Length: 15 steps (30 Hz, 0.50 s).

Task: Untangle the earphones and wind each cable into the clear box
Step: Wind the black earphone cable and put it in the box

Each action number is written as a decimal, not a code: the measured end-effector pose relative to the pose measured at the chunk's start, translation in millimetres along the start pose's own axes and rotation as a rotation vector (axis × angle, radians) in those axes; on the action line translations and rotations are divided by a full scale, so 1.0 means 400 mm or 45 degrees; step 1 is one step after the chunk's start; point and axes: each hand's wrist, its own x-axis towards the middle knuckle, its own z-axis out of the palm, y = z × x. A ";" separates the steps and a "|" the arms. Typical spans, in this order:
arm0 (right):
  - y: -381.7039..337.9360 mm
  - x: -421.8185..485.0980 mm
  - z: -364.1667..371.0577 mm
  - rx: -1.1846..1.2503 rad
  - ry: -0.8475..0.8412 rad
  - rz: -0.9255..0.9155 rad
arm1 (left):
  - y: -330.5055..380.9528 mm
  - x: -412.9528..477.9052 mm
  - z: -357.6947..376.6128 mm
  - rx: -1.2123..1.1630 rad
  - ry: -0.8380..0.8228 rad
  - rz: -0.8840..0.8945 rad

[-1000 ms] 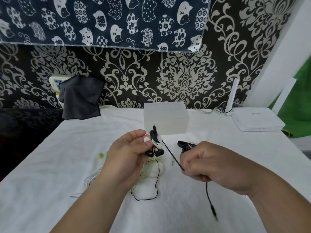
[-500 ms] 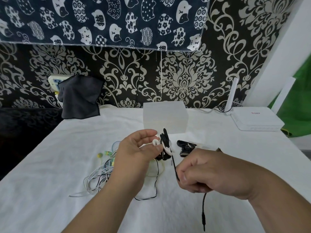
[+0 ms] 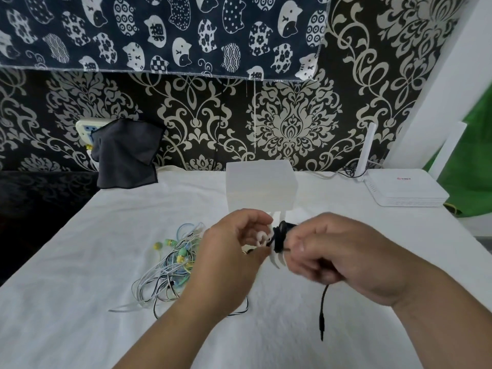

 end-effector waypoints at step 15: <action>0.047 0.021 -0.032 -0.404 0.777 0.111 | 0.018 0.002 -0.006 -0.575 -0.326 -0.043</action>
